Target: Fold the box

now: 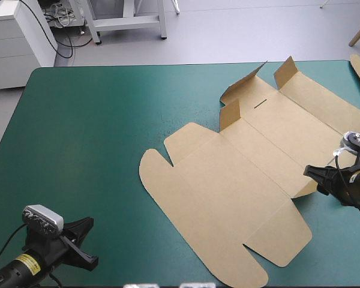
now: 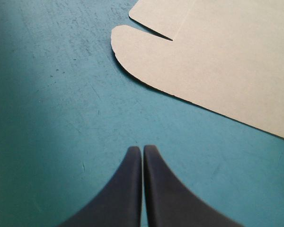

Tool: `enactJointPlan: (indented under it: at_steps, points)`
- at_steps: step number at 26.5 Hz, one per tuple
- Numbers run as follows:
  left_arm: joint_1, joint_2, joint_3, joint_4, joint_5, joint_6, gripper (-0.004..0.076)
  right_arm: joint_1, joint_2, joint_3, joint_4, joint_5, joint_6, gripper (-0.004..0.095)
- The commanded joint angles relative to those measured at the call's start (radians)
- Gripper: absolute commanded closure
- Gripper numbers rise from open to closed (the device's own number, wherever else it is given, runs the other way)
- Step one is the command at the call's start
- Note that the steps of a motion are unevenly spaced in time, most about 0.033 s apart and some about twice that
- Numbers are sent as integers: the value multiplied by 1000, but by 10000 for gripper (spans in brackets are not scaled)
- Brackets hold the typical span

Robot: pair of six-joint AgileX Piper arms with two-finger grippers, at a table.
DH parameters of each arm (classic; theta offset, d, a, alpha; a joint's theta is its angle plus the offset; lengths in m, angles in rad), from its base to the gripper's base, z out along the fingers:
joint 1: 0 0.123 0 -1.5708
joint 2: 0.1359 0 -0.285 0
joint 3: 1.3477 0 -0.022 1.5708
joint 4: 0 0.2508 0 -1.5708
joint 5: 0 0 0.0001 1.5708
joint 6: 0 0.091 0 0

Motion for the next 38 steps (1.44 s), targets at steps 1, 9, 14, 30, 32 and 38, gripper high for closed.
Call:
enactJointPlan:
  at_steps: [1, 9, 14, 30, 32, 38]
  points:
    - [-7, 11, -22, -9, -69, -4, 731, -6, -10, -23, -5, -40, 30, 374]
    - [-7, 11, -22, -7, -70, -2, 731, -6, 20, -20, -9, -87, 98, 374]
    - [-7, 11, -22, -7, -70, -2, 731, -6, 76, -16, -7, -91, 94, 374]
    - [-7, 11, -22, -7, -70, -2, 731, -151, 180, 22, 103, -155, -43, 374]
    - [-7, 11, -22, -7, -70, -2, 731, -162, 180, 56, 105, -179, -61, 379]
    - [-7, 11, -22, -3, -70, -2, 731, -166, 180, 147, 150, -316, -93, 401]
